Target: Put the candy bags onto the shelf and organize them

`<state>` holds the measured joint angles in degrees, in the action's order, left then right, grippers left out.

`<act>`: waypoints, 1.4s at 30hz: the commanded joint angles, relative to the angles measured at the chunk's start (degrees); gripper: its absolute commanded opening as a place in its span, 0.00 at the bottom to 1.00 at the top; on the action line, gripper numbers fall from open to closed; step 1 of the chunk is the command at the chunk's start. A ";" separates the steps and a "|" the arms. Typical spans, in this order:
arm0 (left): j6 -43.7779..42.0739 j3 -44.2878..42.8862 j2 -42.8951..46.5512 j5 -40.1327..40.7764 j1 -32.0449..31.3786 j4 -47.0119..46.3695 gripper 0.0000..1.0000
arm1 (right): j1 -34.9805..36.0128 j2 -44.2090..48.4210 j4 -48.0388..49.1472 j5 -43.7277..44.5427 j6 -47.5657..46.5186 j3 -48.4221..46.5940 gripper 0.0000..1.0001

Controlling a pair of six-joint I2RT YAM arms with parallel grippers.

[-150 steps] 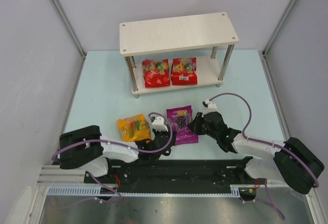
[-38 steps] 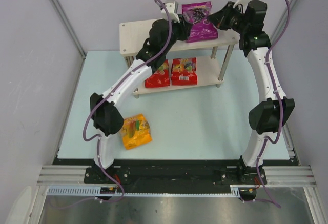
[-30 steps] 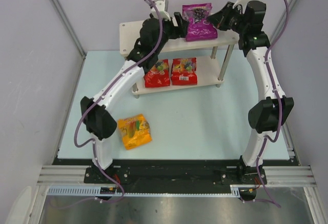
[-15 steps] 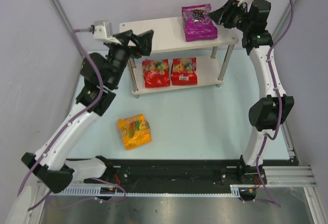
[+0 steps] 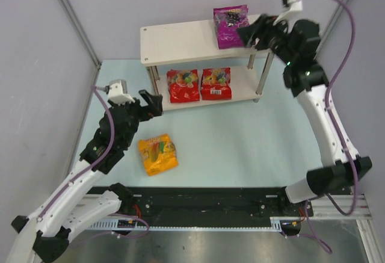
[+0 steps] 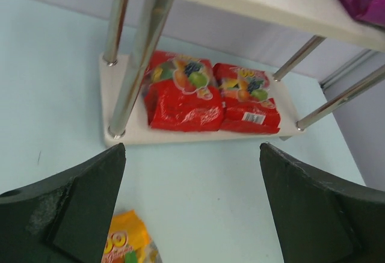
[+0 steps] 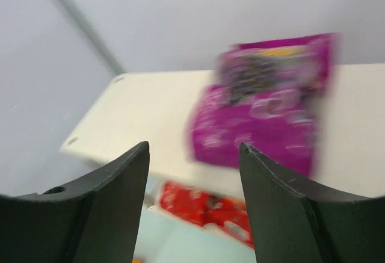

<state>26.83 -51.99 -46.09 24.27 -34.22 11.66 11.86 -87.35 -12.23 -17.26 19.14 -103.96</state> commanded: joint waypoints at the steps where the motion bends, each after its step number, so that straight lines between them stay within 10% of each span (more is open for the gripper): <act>1: 7.00 5.48 7.31 5.17 0.03 8.37 0.98 | 14.46 10.60 3.25 9.67 -5.51 15.24 0.65; 11: 20.62 21.38 21.29 9.39 0.03 19.71 0.97 | 40.50 5.36 10.10 16.47 0.46 37.67 0.66; 34: 38.91 33.88 28.17 7.71 -6.65 29.47 0.97 | 48.17 -16.79 32.17 5.04 19.09 45.08 0.81; 42: 43.48 34.85 24.38 10.88 -13.15 28.51 0.96 | 47.91 -20.93 34.73 2.23 21.21 45.16 0.50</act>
<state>66.39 -17.56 -21.02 32.58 -45.45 41.28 59.64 -106.89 19.73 -12.82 38.59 -58.57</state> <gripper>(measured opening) 0.966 0.617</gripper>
